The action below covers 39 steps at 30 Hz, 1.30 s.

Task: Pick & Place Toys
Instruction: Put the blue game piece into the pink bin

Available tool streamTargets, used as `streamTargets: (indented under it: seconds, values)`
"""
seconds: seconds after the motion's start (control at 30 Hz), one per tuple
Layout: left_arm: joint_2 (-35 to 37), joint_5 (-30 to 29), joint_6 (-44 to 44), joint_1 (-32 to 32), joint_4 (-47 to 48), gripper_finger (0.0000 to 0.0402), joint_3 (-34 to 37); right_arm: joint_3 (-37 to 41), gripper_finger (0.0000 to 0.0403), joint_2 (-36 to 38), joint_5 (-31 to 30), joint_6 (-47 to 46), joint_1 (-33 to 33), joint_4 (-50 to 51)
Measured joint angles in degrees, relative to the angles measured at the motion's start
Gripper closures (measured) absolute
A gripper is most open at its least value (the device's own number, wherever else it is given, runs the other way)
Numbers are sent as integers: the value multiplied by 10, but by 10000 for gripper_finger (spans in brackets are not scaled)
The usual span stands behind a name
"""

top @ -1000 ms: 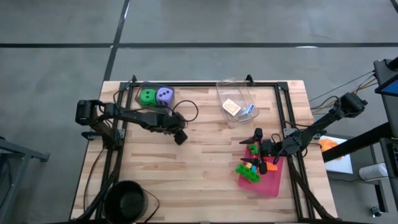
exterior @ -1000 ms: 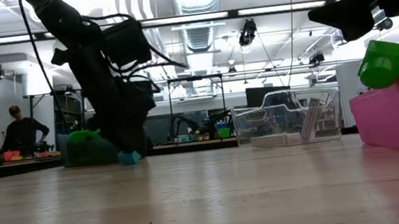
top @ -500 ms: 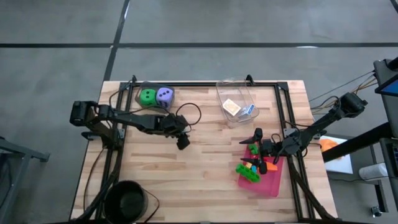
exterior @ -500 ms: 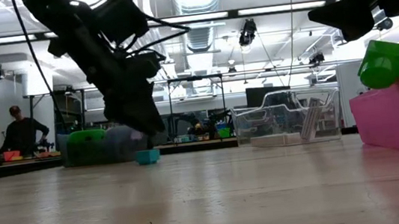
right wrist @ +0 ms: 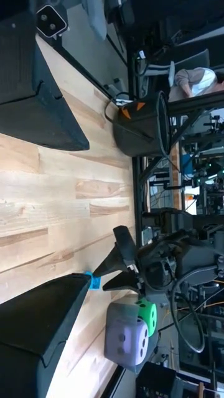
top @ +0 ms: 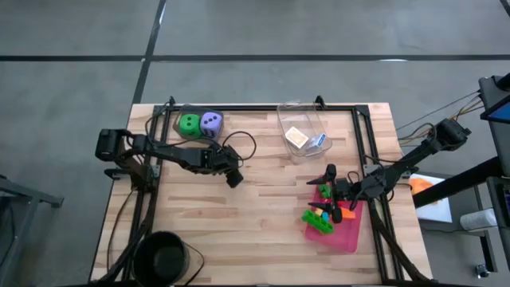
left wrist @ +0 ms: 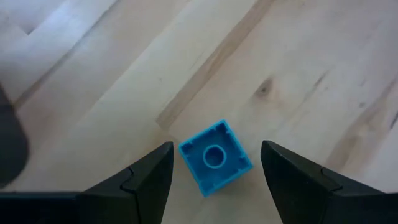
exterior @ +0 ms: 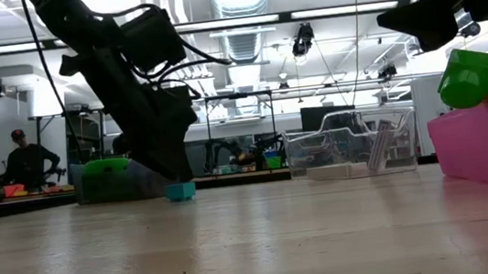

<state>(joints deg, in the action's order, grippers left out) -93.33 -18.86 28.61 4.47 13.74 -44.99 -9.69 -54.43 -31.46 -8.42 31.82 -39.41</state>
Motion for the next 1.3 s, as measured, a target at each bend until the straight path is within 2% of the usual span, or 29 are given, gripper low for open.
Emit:
streamTargets:
  seconds: [0.87, 1.03, 1.3]
  values:
    - [-4, 16, 4, 3, 4, 156, 3, 1, 67, -4, -5, -4, 0, 0]
    - [-40, 34, 4, 3, -35, 156, 2, 1, 67, -4, -6, -5, 0, -1]
    - [-70, 40, -1, 4, -13, 156, -24, 1, 67, -5, -7, -9, 0, 0]
